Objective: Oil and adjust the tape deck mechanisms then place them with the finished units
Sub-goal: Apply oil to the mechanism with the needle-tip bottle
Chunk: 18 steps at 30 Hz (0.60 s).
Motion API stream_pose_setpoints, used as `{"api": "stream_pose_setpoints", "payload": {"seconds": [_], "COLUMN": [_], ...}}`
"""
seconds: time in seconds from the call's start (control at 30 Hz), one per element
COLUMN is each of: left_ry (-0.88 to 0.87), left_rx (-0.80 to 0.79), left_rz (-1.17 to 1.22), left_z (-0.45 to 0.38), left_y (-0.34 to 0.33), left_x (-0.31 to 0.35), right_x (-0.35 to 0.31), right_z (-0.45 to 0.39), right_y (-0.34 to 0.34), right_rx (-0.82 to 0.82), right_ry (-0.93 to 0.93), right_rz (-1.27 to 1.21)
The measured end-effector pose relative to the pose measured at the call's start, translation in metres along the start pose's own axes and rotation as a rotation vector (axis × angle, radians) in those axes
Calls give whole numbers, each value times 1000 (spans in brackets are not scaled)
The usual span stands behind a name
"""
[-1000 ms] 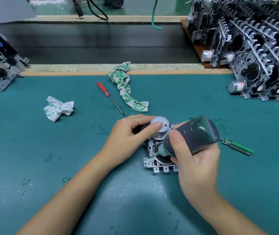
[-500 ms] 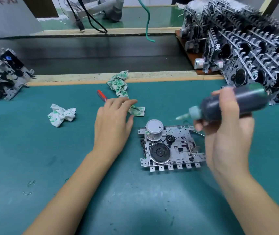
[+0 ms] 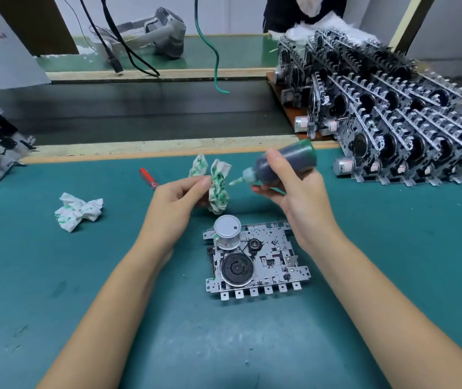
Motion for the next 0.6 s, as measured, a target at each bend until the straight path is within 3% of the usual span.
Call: {"api": "stream_pose_setpoints", "payload": {"seconds": [0.2,0.4,0.47,0.6], "left_ry": [103,139,67,-169], "left_rx": [-65,4,34,141], "left_rz": [246,160,34,-457], "left_z": [2,4,4,3], "left_y": [2,1,3,18], "left_x": [-1,-3,1,9], "right_x": [5,4,3,-1], "right_z": [0,10,12,19], "right_y": [-3,-4,-2,13], "right_rx": [34,-38,-29,72], "right_ry": [117,237,233,156], "right_rz": [117,284,292,156]}}
Point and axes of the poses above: each hand's wrist, its own z-axis away from the middle knuckle, its own y-axis out of the back of the hand, x = y × z, the point moved 2 cm from there along -z, towards the middle knuckle, and after that the axes turned 6 degrees about -y, right-handed, at the moved point
